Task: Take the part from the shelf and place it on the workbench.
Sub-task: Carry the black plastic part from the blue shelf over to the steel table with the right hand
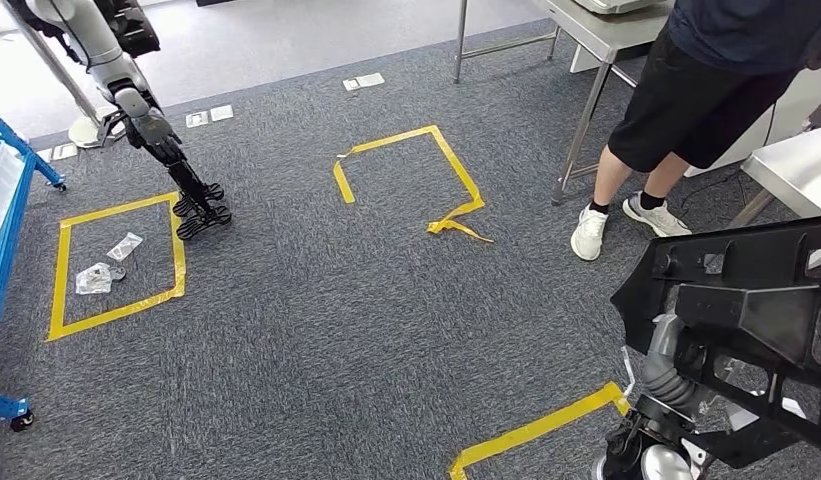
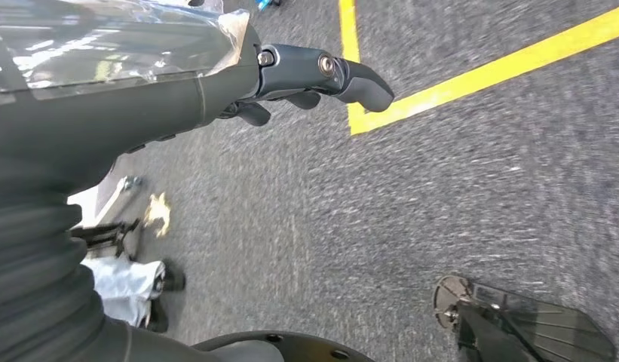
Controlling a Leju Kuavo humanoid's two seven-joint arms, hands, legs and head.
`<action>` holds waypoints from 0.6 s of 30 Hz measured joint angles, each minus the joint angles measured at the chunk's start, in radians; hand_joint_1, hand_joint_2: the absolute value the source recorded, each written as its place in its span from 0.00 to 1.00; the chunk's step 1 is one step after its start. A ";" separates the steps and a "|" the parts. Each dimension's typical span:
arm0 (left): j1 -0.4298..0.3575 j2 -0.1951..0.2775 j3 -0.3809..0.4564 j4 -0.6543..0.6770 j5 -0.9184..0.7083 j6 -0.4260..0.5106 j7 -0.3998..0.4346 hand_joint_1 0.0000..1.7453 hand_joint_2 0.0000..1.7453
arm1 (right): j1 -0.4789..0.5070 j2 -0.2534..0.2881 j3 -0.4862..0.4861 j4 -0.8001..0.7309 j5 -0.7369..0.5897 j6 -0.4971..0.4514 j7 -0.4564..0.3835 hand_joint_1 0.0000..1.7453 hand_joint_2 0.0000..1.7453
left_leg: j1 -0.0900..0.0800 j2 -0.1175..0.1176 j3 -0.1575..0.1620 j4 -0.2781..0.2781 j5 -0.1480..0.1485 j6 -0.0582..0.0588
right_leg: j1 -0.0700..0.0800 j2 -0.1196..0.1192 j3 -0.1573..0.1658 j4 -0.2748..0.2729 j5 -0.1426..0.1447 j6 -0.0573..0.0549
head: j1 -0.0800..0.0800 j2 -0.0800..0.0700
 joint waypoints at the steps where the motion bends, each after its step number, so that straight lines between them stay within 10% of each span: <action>1: 0.000 0.000 0.000 0.000 -0.001 -0.001 -0.003 0.00 1.00 | 0.004 -0.001 -0.003 -0.004 -0.001 0.000 -0.001 1.00 1.00 | 0.004 -0.020 -0.007 0.020 -0.018 -0.005 | -0.003 0.010 -0.001 -0.001 0.002 -0.007 | -0.001 0.000; 6: 0.001 0.000 -0.001 0.000 -0.001 -0.004 -0.007 0.00 1.00 | 0.013 0.000 -0.008 -0.011 -0.005 0.000 -0.002 1.00 1.00 | 0.009 -0.107 -0.132 0.288 -0.146 -0.010 | 0.003 0.065 -0.007 -0.001 0.009 -0.029 | -0.006 0.000; 12: 0.001 0.001 -0.001 0.001 -0.001 -0.025 -0.013 0.00 1.00 | 0.016 0.000 -0.012 -0.018 -0.011 0.000 -0.003 1.00 1.00 | 0.008 -0.195 -0.009 0.018 -0.003 0.010 | 0.008 0.136 -0.013 0.000 0.019 -0.017 | -0.005 0.000; 15: 0.000 0.000 -0.002 0.001 -0.001 -0.027 -0.015 0.00 1.00 | 0.020 -0.001 -0.017 -0.021 -0.012 0.000 -0.004 1.00 1.00 | 0.000 -0.168 -0.005 0.003 0.006 0.022 | 0.001 0.156 -0.027 -0.001 0.027 0.003 | -0.005 0.000; 18: 0.000 -0.002 -0.003 0.001 0.000 -0.028 -0.017 0.00 1.00 | 0.019 -0.003 -0.021 -0.024 -0.012 0.001 -0.005 1.00 1.00 | 0.001 -0.125 -0.003 -0.015 0.022 0.040 | 0.009 0.086 -0.083 0.102 -0.023 -0.002 | 0.001 0.000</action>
